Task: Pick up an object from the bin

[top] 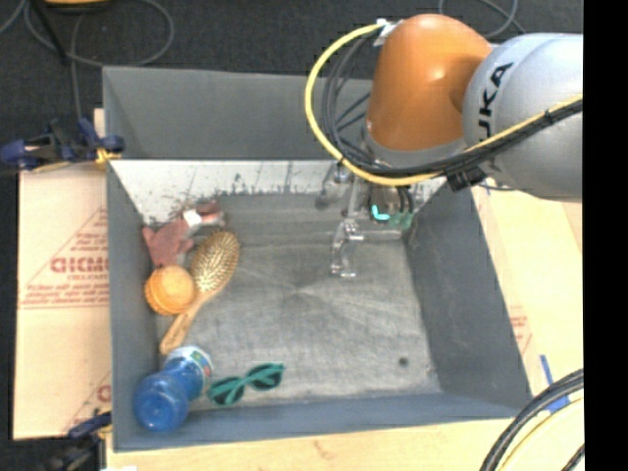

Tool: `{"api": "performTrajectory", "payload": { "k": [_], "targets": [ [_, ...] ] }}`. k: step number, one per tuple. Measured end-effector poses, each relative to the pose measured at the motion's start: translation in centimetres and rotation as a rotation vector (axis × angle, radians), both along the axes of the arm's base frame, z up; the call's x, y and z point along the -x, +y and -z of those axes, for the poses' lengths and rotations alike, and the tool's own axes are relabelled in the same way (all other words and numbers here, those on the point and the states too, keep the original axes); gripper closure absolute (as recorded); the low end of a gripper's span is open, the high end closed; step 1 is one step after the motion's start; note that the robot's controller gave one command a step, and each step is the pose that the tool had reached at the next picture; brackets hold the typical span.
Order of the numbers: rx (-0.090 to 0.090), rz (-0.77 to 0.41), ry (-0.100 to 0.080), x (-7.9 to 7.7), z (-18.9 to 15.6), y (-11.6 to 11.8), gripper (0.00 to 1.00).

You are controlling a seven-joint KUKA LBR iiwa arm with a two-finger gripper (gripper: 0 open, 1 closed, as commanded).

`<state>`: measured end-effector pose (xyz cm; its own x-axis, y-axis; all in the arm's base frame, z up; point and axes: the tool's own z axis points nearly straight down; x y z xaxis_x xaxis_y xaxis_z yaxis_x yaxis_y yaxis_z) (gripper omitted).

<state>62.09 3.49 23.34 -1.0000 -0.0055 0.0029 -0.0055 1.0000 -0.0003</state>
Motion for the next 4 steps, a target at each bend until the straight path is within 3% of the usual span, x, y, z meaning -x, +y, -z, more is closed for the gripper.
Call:
{"api": "performTrajectory", "payload": {
  "k": [1,2,3,4],
  "targets": [
    [-0.001,0.000,-0.008,-0.1,-0.5,0.0,0.00],
    [0.001,-0.051,-0.013,0.9,5.0,2.7,0.00],
    [0.000,-0.088,-0.002,5.6,8.0,3.3,0.00],
    [0.000,-0.141,-0.012,7.8,13.2,3.5,0.00]
  ]
}}
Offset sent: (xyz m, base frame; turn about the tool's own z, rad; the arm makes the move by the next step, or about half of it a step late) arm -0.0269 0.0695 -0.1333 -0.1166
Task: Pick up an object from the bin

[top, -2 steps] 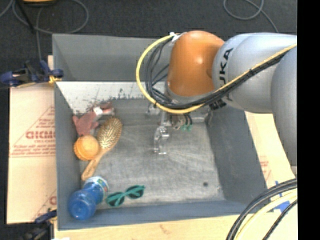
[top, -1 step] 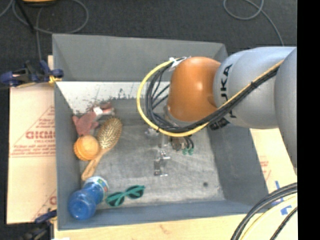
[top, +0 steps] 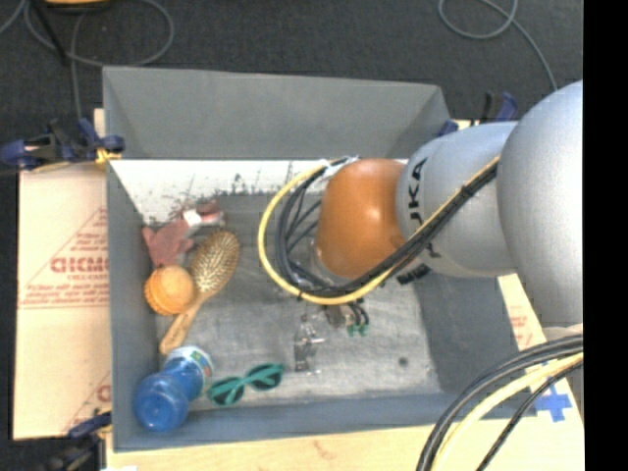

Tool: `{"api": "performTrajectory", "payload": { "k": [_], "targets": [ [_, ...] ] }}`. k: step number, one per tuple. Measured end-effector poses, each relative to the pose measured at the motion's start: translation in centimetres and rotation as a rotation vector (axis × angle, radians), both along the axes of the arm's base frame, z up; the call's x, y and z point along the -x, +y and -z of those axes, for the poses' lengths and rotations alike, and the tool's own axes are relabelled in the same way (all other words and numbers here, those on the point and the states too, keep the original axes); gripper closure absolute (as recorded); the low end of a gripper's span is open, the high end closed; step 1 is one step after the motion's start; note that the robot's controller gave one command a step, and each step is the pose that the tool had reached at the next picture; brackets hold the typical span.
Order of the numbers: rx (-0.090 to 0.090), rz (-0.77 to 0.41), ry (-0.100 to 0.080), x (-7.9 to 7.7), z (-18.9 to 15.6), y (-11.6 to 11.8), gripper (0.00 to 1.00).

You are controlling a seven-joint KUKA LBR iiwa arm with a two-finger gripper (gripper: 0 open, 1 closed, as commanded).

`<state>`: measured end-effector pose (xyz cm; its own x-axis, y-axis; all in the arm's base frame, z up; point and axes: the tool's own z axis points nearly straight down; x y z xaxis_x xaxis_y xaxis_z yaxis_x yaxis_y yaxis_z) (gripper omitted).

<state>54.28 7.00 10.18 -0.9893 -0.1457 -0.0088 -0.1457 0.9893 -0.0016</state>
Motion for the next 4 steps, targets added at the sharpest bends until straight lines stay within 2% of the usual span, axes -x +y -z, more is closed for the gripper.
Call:
{"api": "performTrajectory", "payload": {
  "k": [1,2,4],
  "targets": [
    [-0.001,-0.033,0.010,5.1,1.9,2.5,0.00],
    [-0.001,-0.107,0.004,6.4,2.6,6.3,1.00],
    [-0.001,-0.113,0.006,6.4,2.4,6.3,1.00]
  ]
}}
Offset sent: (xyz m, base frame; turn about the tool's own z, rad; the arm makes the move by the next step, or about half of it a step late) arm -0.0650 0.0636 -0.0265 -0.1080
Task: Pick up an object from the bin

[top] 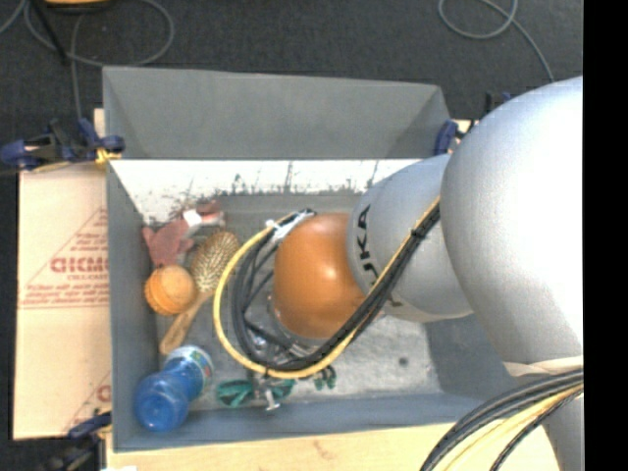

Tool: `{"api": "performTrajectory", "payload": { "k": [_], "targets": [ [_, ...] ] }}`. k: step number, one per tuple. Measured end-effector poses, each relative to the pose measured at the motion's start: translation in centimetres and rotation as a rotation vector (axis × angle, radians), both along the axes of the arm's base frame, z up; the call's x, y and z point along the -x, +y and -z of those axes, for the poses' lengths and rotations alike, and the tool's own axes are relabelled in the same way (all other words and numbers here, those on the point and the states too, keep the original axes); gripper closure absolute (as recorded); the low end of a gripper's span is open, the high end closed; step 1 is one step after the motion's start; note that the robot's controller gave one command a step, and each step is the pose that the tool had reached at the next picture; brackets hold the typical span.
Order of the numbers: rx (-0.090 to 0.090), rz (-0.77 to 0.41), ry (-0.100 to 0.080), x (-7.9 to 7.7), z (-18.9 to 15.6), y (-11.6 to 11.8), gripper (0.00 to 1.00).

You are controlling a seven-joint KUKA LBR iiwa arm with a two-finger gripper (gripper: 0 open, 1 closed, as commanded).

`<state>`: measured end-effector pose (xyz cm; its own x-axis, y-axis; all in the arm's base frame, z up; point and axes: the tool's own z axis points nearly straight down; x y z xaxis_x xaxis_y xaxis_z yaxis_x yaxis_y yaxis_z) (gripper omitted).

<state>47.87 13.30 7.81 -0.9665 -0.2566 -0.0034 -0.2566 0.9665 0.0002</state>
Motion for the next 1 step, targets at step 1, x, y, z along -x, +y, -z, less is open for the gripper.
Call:
{"api": "performTrajectory", "payload": {
  "k": [1],
  "targets": [
    [0.001,-0.257,-0.002,-2.56,-1.99,0.89,1.00]
  ]
}}
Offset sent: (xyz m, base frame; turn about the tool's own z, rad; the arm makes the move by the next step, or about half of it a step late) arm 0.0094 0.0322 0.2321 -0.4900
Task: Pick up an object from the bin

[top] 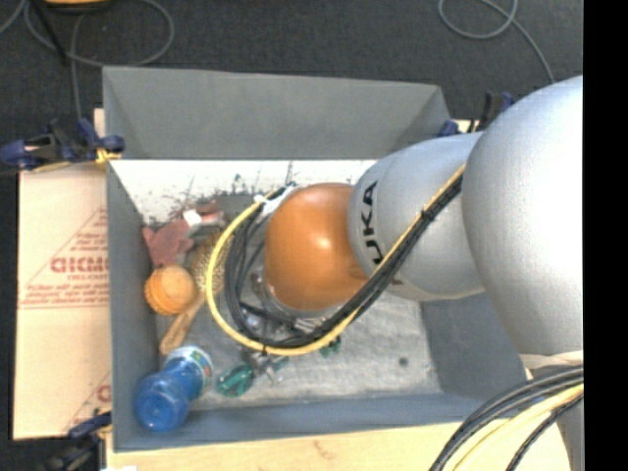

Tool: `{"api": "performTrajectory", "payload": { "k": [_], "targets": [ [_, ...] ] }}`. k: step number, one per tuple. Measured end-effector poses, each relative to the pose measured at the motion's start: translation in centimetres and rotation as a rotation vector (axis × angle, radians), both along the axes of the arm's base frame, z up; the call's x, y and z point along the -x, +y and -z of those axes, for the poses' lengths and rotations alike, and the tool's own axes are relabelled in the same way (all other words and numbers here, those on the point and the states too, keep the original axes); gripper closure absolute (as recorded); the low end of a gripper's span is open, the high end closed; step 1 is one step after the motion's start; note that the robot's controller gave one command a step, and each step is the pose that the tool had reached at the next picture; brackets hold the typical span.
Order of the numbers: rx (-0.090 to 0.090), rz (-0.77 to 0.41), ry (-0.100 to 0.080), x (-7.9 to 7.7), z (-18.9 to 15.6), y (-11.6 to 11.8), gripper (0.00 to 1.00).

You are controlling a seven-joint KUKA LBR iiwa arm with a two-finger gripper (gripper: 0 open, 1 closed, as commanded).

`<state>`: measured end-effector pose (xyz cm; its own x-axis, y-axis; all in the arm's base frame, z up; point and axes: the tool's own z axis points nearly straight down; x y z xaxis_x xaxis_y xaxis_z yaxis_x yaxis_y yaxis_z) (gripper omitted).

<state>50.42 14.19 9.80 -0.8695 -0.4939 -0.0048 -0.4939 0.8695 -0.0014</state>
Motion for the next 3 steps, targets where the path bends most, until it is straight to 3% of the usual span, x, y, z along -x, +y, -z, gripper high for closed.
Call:
{"api": "performTrajectory", "payload": {
  "k": [1,2,3],
  "targets": [
    [0.002,-0.074,0.009,0.5,-5.4,0.6,1.00],
    [-0.002,0.020,-0.001,1.3,-8.4,0.1,1.00],
    [0.000,-0.191,-0.002,2.5,-25.9,-1.5,1.00]
  ]
}}
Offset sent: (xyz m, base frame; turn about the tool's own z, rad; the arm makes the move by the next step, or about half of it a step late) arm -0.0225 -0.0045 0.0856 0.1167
